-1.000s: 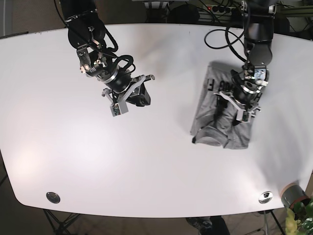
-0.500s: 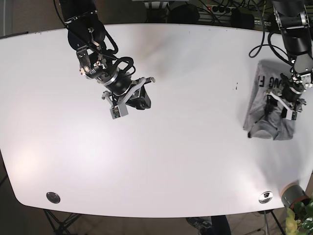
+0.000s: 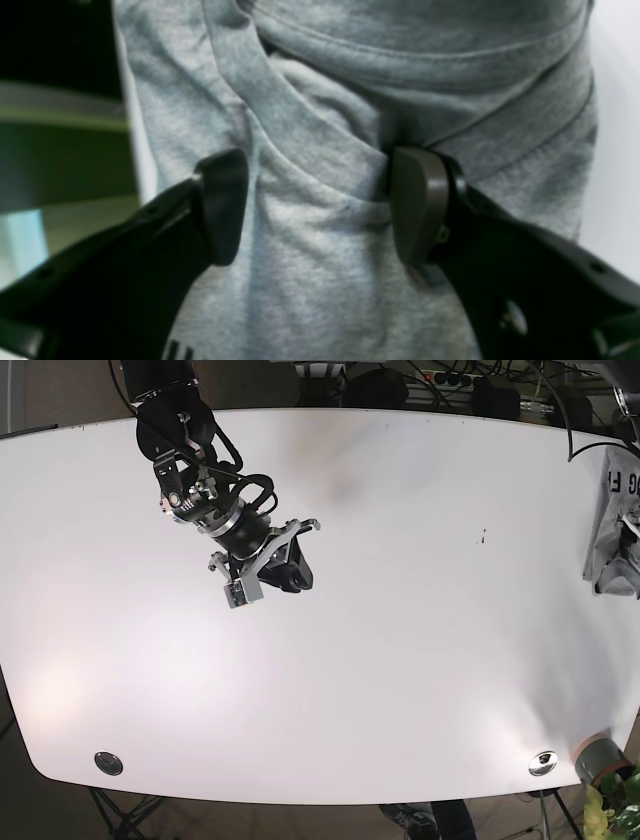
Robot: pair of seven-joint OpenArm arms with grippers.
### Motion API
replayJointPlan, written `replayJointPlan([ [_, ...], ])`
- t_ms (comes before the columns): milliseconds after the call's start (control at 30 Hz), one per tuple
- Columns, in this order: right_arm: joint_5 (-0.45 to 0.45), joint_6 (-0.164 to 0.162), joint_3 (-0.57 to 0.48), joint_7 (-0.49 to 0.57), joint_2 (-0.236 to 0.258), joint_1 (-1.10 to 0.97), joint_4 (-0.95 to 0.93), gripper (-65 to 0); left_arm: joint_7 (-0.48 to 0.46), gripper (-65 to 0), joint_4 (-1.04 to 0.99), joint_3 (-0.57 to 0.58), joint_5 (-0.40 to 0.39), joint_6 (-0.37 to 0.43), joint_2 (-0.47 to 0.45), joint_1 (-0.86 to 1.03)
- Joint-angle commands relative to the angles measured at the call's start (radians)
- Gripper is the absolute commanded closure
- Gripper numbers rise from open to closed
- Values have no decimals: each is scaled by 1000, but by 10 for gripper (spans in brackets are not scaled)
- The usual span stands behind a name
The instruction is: Fold the T-shirt properly
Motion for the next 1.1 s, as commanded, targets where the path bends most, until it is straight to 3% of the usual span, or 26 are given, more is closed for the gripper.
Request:
replayJointPlan([
  [0,5,6,2,25,2,17,37,-94,-26,-406,-26,-2,23,11,-56,-4],
  [200,4,6,-1,24,2,17,46,-94,-80,-403,-29,-12,12,9,-69,-12],
  [367,-3,5,2,24,16,17,45,-94,-86,-403,56,-55,-92,9,-67,-3],
  [633,-95,3,2,27,23,17,49,-94,-84,-403,230,-62,-120,15,-52,37],
  [800,-141,3,2,28,28,13,75,-94,-84,-403,363,-109,-120,17,13,69],
  [1067,-136,3,51,25,28,-15,128,-95,-83,-403,689,-259,-112,18,172,211],
])
